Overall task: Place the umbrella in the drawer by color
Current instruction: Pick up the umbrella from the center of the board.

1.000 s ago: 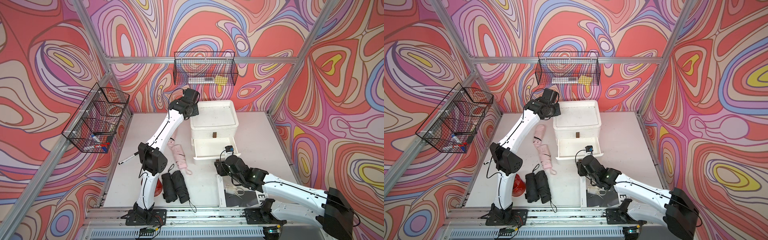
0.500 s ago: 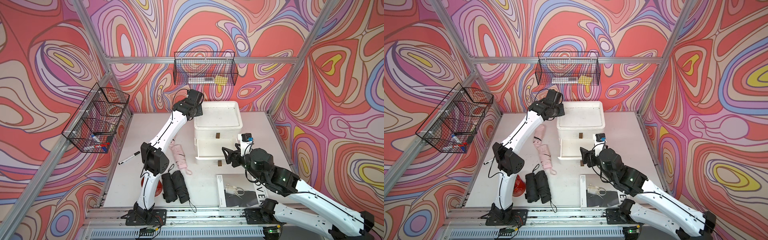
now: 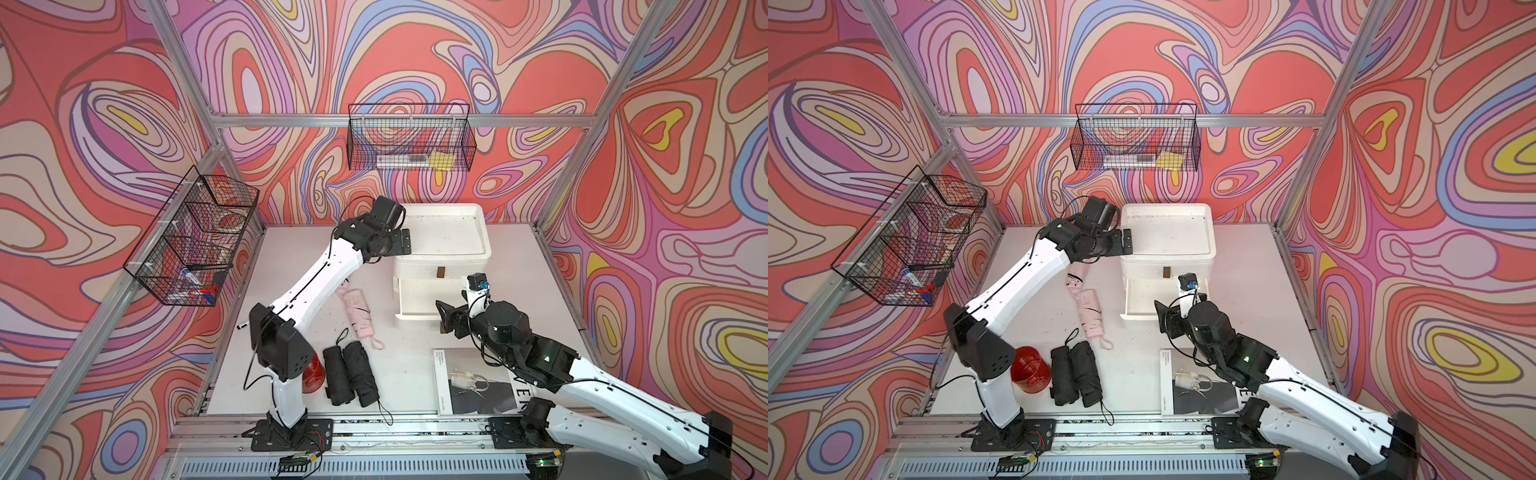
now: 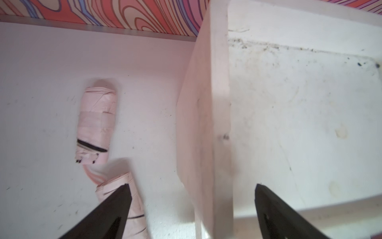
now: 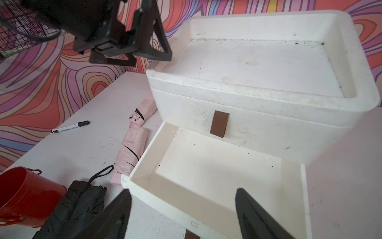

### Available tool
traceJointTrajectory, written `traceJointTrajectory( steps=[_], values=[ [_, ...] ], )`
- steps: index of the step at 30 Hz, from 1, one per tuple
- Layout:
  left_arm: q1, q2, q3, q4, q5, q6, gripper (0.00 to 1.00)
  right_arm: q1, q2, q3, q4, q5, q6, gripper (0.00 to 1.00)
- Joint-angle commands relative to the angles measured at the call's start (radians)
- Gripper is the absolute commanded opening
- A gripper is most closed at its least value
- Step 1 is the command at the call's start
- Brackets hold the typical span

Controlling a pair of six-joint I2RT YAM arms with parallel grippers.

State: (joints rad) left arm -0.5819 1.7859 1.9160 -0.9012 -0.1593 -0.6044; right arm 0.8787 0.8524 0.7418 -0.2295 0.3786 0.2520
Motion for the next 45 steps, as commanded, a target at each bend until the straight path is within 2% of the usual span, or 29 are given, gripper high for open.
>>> traceJointTrajectory(
  steps=[1,5,9,12,15,19,26,30,37,39,41,42,43,45],
  values=[
    [0.007,-0.162,-0.127,-0.132,-0.068,-0.082,0.99,0.005,-0.031,-0.013,0.017,-0.005,-0.005,0.82],
    [-0.007,-0.341,-0.440,-0.153,0.030,-0.164,0.94,0.005,-0.057,-0.020,0.012,0.047,0.004,0.82],
    [-0.056,-0.465,-0.711,-0.187,0.101,-0.307,0.89,0.005,-0.071,-0.026,0.005,0.092,0.014,0.82],
    [-0.110,-0.516,-0.845,-0.202,0.107,-0.429,0.88,0.005,-0.078,-0.022,-0.007,0.098,0.024,0.82],
    [-0.179,-0.524,-0.920,-0.201,0.105,-0.541,0.87,0.005,-0.081,-0.022,-0.013,0.090,0.029,0.82],
    [-0.260,-0.452,-0.952,-0.143,0.131,-0.620,0.85,0.005,-0.078,-0.024,-0.005,0.087,0.037,0.82],
    [-0.300,-0.238,-0.954,-0.078,0.242,-0.667,0.83,0.005,-0.088,-0.024,-0.011,0.081,0.041,0.82],
    [-0.316,-0.174,-0.969,-0.045,0.251,-0.688,0.82,0.004,-0.103,-0.029,-0.013,0.092,0.041,0.82],
    [-0.317,-0.049,-0.967,0.043,0.227,-0.667,0.74,0.004,-0.105,-0.041,-0.001,0.106,0.041,0.83],
    [-0.317,-0.028,-0.960,0.052,0.205,-0.646,0.60,0.005,-0.097,-0.041,-0.001,0.112,0.041,0.83],
    [-0.318,-0.031,-0.964,0.051,0.165,-0.634,0.38,0.005,-0.089,-0.043,0.002,0.115,0.040,0.83],
    [-0.318,-0.046,-0.970,0.050,0.146,-0.629,0.31,0.004,-0.086,-0.044,0.006,0.119,0.039,0.83],
    [-0.318,-0.069,-0.977,0.044,0.118,-0.625,0.26,0.004,-0.080,-0.045,0.009,0.121,0.039,0.83],
    [-0.317,-0.133,-0.990,0.022,0.052,-0.617,0.25,0.005,-0.069,-0.044,0.011,0.127,0.037,0.83]
  ],
)
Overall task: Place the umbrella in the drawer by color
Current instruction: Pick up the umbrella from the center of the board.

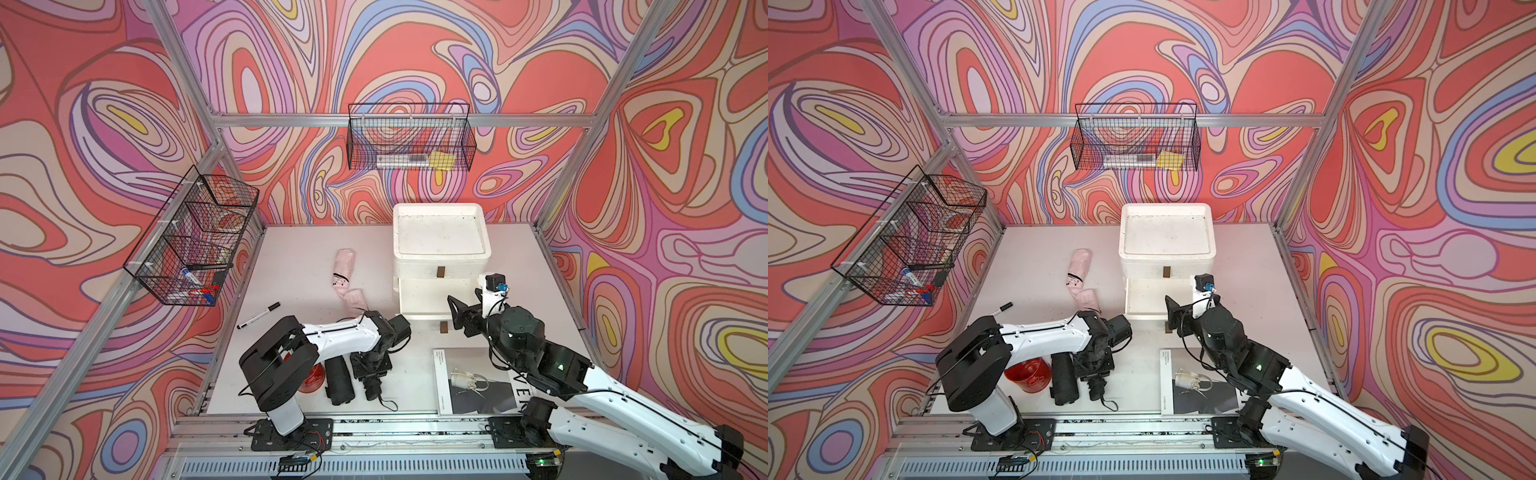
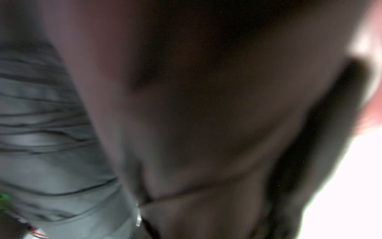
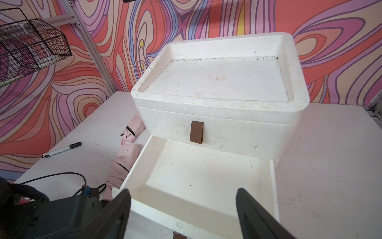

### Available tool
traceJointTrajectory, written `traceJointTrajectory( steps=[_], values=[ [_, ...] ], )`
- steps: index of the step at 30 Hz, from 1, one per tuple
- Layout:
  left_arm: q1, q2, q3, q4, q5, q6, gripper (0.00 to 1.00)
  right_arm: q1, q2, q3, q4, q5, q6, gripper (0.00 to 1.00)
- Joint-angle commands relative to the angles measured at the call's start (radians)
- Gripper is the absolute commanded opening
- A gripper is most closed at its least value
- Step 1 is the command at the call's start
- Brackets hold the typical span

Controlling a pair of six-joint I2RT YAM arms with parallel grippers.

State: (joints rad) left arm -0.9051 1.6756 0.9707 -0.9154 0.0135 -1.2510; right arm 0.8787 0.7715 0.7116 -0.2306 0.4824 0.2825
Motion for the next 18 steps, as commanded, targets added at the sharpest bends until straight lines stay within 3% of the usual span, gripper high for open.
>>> traceJointTrajectory(
  steps=[1,5,9,11,13,18],
  values=[
    [0.005,-0.063,-0.049,0.018,-0.159,0.038,0.25,0.005,0.019,-0.012,0.012,0.026,0.006,0.83],
    [0.006,-0.237,0.005,-0.082,-0.343,0.183,0.25,0.005,0.041,0.029,-0.019,0.005,0.019,0.83],
    [0.006,-0.435,0.065,-0.031,-0.464,0.468,0.25,0.005,0.067,0.083,-0.023,-0.081,0.021,0.83],
    [0.006,-0.551,0.038,0.139,-0.422,0.647,0.27,0.005,0.087,0.116,-0.024,-0.122,0.022,0.83],
    [0.006,-0.669,-0.045,0.397,-0.310,0.819,0.31,0.005,0.116,0.162,-0.039,-0.161,0.021,0.83],
    [0.006,-0.766,-0.181,0.904,-0.101,1.033,0.33,0.005,0.178,0.308,-0.114,-0.299,0.023,0.84]
  ],
)
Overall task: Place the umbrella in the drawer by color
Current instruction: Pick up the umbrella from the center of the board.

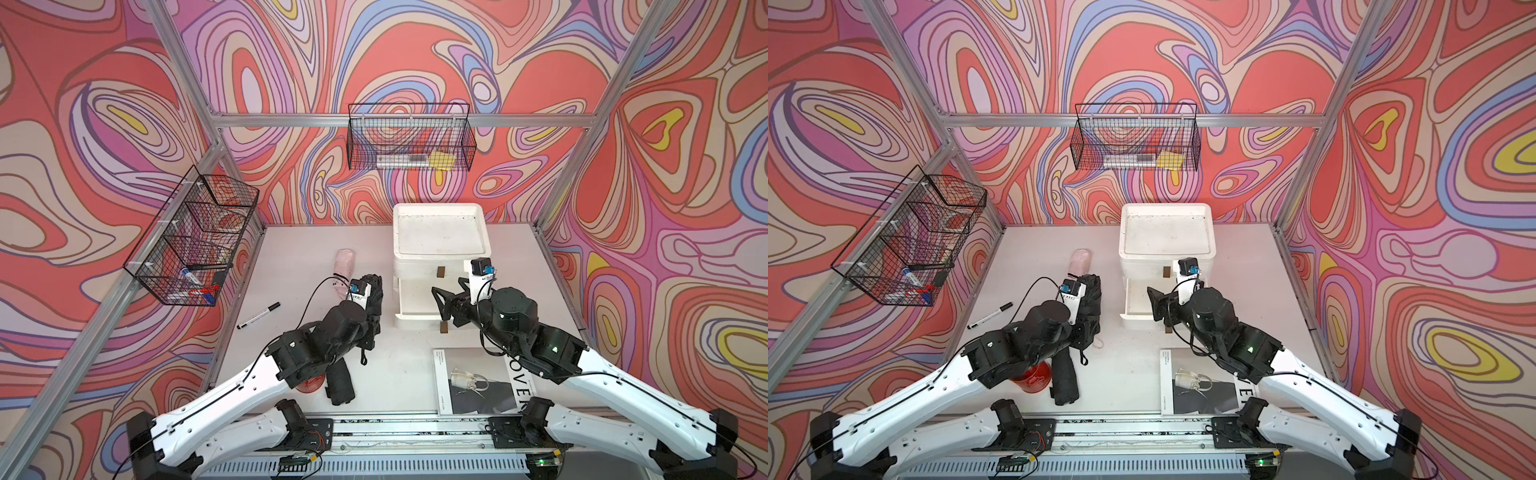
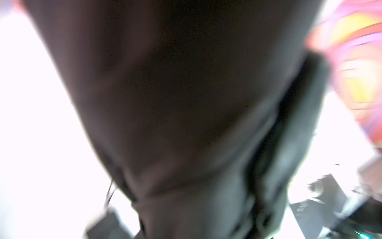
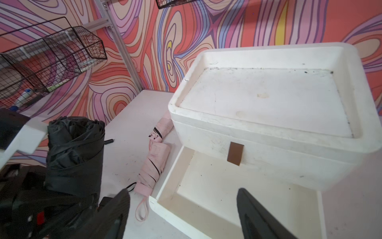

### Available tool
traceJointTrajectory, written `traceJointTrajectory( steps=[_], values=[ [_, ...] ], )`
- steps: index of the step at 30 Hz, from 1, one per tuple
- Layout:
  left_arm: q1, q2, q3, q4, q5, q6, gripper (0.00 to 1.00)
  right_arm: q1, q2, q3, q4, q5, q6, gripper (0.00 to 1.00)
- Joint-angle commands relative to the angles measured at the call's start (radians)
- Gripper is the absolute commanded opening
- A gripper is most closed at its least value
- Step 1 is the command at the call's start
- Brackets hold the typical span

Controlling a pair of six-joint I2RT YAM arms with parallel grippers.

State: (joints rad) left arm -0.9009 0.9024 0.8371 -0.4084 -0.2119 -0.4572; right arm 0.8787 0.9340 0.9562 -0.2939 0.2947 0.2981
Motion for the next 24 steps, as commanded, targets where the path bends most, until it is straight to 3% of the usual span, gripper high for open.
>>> traceJointTrajectory(
  steps=[1,5,8,14,19,24],
  values=[
    [0.002,0.019,-0.056,0.464,0.152,0.274,0.33,0.005,0.027,0.091,-0.060,-0.134,0.019,0.84],
    [0.002,0.080,-0.103,0.717,0.328,0.371,0.31,0.005,0.088,0.186,-0.097,-0.211,0.049,0.87],
    [0.002,0.114,-0.096,0.779,0.471,0.416,0.29,0.005,0.136,0.247,-0.147,-0.268,0.041,0.87],
    [0.002,0.095,-0.120,0.799,0.489,0.451,0.29,0.005,0.153,0.288,-0.221,-0.351,0.027,0.87],
    [0.003,0.085,-0.148,0.786,0.534,0.442,0.30,0.004,0.147,0.282,-0.238,-0.472,-0.060,0.85],
    [0.003,0.058,-0.173,0.769,0.603,0.446,0.30,0.005,0.169,0.336,-0.348,-0.493,-0.134,0.75]
  ],
)
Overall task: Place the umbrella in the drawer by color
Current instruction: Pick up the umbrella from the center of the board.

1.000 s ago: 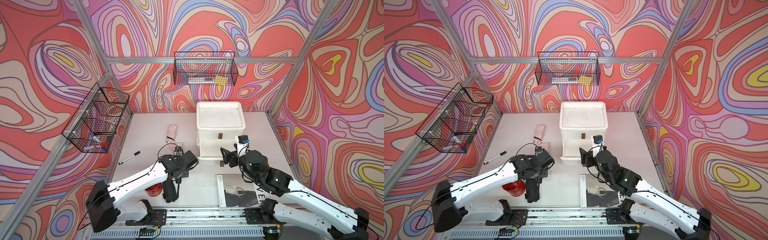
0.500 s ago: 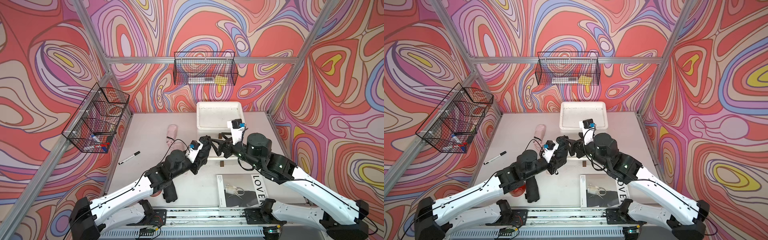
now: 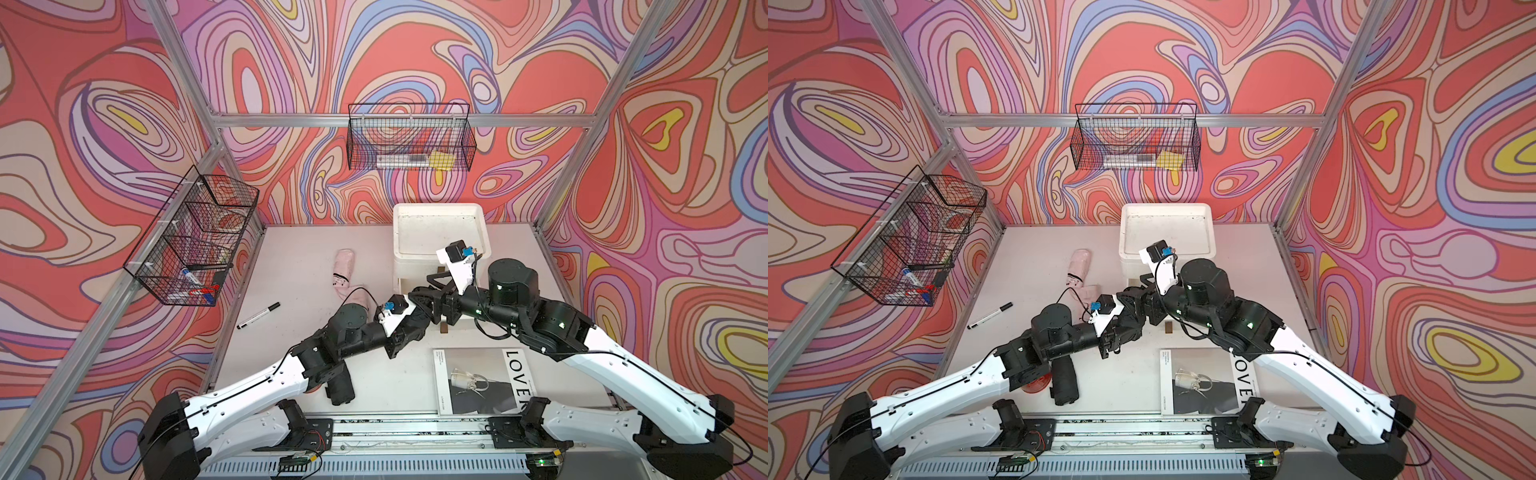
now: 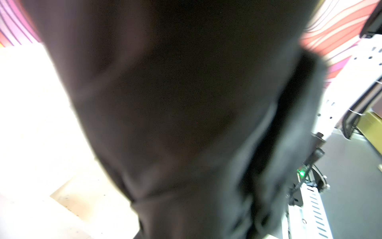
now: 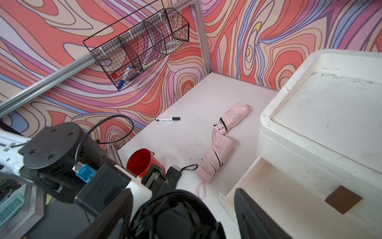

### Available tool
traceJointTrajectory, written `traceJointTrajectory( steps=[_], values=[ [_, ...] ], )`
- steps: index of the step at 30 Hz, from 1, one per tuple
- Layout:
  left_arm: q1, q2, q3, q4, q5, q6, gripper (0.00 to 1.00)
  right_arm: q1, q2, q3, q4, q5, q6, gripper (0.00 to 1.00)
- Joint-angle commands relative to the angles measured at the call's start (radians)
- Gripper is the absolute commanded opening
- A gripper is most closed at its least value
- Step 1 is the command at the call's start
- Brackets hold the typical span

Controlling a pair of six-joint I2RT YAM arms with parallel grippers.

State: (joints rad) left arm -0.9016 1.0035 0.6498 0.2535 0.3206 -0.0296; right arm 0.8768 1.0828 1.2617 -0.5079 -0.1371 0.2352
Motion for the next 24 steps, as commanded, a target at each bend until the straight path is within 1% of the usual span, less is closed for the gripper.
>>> traceJointTrajectory(
  steps=[1,3,5,10,13,17,21,24],
  values=[
    [0.004,-0.048,0.014,0.100,0.080,0.023,0.29,0.007,0.027,0.043,-0.153,-0.056,-0.073,0.73],
    [0.003,-0.063,0.011,0.087,0.085,0.029,0.29,0.007,0.041,0.063,-0.184,-0.068,-0.073,0.70],
    [0.004,-0.073,0.009,0.081,0.078,0.034,0.29,0.007,0.049,0.064,-0.195,-0.100,-0.074,0.70],
    [0.004,-0.093,0.008,0.061,0.101,0.052,0.29,0.007,0.043,0.033,-0.215,-0.244,-0.125,0.69],
    [0.004,-0.099,0.006,0.054,0.144,0.060,0.29,0.006,0.034,0.035,-0.270,-0.271,-0.187,0.74],
    [0.003,-0.100,0.013,0.036,0.222,0.060,0.29,0.007,0.061,0.089,-0.393,-0.300,-0.261,0.80],
    [0.003,-0.098,0.026,0.004,0.274,0.059,0.29,0.007,0.094,0.153,-0.504,-0.346,-0.327,0.80],
    [0.004,-0.105,0.027,-0.012,0.291,0.060,0.29,0.006,0.103,0.164,-0.565,-0.342,-0.400,0.80]
  ],
)
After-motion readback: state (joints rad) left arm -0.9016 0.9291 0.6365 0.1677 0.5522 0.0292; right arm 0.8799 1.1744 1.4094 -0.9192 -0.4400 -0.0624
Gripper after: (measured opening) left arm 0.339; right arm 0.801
